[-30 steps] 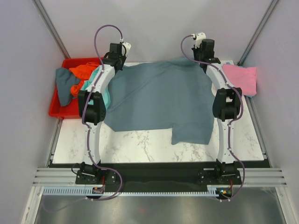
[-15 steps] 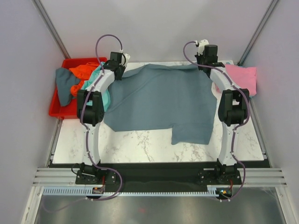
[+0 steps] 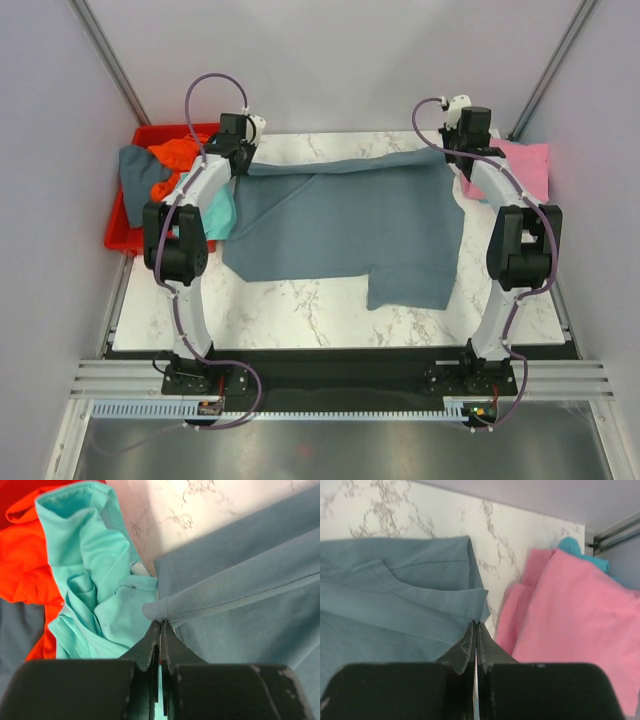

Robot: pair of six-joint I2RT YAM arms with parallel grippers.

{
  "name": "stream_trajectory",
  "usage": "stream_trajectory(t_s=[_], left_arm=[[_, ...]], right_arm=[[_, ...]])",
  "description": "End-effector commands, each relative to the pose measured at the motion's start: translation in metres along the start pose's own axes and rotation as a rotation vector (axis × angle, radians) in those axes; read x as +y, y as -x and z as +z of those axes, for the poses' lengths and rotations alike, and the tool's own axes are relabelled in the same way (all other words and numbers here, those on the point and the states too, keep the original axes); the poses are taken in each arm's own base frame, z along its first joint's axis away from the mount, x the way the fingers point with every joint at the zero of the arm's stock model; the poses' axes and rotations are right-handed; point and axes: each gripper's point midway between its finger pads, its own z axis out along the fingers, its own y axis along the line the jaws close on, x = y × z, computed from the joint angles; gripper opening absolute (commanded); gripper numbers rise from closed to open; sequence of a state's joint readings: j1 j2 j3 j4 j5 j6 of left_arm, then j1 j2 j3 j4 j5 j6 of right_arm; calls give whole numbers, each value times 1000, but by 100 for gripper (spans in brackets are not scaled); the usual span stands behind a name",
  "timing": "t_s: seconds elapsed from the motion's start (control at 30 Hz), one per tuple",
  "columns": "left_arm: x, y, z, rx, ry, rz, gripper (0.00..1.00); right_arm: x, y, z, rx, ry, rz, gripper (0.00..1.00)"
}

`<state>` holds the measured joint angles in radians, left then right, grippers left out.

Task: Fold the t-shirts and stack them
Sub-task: Fold the tshirt

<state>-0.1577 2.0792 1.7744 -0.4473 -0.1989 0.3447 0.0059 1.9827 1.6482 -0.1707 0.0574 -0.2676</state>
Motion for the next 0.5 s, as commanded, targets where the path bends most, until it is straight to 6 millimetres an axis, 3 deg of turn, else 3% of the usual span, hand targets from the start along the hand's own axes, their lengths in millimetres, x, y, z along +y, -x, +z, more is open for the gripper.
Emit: stream_trajectory(t_s=[0.0, 0.37, 0.4, 0.47], left_arm=[[9, 10, -17, -50, 11, -21, 2], [1, -18, -11, 13, 4, -16, 2], [0, -21, -10, 20, 5, -15, 2], [-1, -24, -9, 29, 7, -18, 2]], right_arm=[[-5, 19, -19, -59, -8, -12, 0], [8, -15, -35, -1, 36, -21, 0], [-4, -24, -35, 15, 20, -7, 0], [-2, -29, -35, 24, 22, -4, 0]])
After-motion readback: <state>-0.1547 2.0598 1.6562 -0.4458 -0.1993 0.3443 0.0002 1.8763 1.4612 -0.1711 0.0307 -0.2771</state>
